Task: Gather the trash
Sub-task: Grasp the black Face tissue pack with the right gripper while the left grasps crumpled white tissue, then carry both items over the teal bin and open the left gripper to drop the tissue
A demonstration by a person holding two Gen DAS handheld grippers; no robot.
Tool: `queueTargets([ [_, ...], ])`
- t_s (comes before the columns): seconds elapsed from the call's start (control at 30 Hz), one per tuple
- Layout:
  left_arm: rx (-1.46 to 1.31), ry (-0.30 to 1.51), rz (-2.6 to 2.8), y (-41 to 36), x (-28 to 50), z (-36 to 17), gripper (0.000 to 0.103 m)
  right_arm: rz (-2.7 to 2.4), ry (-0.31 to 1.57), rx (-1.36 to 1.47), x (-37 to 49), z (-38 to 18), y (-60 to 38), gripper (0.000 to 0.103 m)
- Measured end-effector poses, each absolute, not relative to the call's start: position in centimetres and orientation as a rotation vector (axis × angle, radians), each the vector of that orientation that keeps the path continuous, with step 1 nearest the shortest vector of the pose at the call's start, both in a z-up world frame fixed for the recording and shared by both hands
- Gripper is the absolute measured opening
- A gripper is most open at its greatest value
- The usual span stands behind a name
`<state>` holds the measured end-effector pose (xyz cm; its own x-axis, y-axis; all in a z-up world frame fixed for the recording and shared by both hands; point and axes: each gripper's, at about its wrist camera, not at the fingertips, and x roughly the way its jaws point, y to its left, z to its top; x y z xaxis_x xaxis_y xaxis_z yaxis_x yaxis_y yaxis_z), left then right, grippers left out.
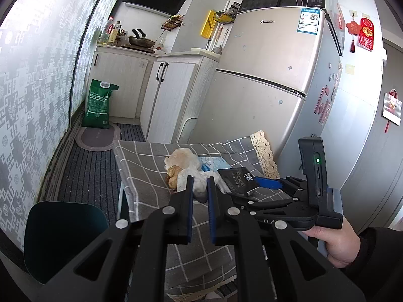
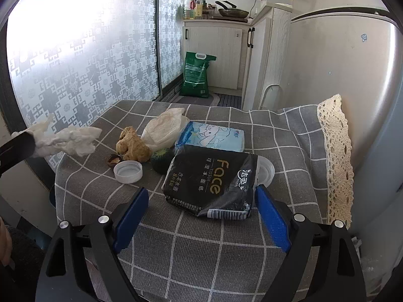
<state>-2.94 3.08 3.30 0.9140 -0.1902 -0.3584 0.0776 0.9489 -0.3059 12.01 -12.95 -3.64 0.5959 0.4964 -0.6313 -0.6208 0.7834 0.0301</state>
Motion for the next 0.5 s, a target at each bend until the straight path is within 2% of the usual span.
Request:
queueTargets([
  [0.2,-0.300,0.399,-0.090,5.3,-4.1,2.8,0.011,0.592,0.720,-0.195,13.2,-4.2,-12.2,0.087],
  [0.27,-0.303,0.401,-0.070,6.1,-4.4,2.6,0.011,0.589,0.736,-0.189,13.6,-4.4,-12.0,0.081],
  [0.3,-0.303,0.403,-0.058,6.5,-4.6,2.4,0.011,0.582,0.738,-0.198,13.8,-4.4,-11.9,0.073],
  [0.5,-0.311,0.428,0.039,8.9,-5.2,1.8,0.011,0.575,0.710,-0.187,13.1,-2.6,-11.9,0.071],
])
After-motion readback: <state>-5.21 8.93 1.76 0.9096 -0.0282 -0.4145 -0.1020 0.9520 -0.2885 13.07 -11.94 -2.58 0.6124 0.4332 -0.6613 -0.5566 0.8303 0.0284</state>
